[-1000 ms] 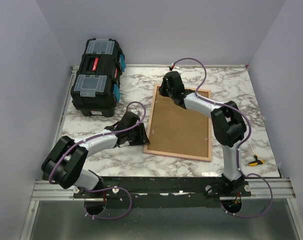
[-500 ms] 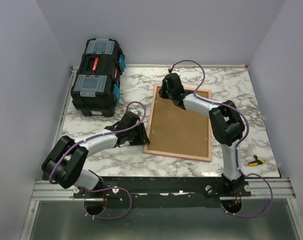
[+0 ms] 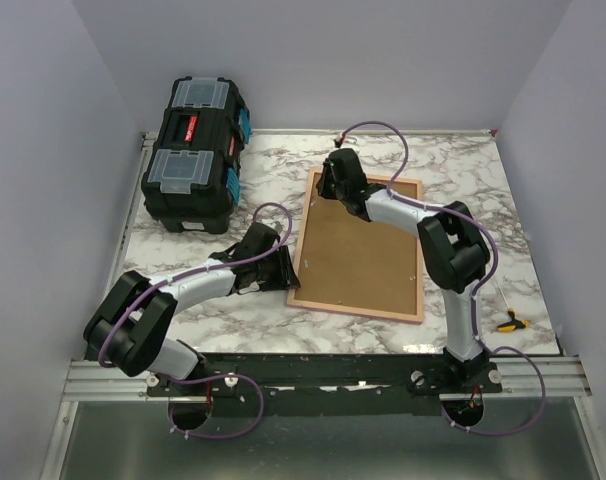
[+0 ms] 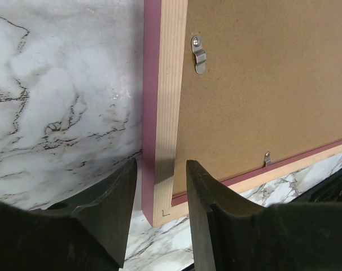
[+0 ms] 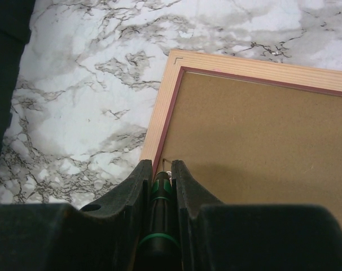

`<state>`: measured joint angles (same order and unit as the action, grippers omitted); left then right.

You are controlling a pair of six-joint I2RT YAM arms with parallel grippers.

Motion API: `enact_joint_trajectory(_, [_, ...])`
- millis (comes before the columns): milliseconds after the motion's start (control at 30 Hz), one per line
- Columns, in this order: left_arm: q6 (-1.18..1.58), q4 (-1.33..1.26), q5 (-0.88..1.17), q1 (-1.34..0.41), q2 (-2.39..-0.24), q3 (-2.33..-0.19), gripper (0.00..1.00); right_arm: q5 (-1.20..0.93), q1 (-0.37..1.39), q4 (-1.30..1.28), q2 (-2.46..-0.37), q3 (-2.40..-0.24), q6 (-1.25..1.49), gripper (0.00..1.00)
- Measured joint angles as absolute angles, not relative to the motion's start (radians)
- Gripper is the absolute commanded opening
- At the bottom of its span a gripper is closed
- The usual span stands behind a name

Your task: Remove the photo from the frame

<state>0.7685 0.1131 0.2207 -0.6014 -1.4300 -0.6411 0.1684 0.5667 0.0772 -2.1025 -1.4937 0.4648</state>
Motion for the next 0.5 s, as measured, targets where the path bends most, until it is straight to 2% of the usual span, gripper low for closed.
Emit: enact_joint_trajectory(500, [0.768,0.113,0.221,-0.601,-1.430,-0.641,0.41,0.170,0.590,0.072,-2.086,-1.475,0.429,0.01])
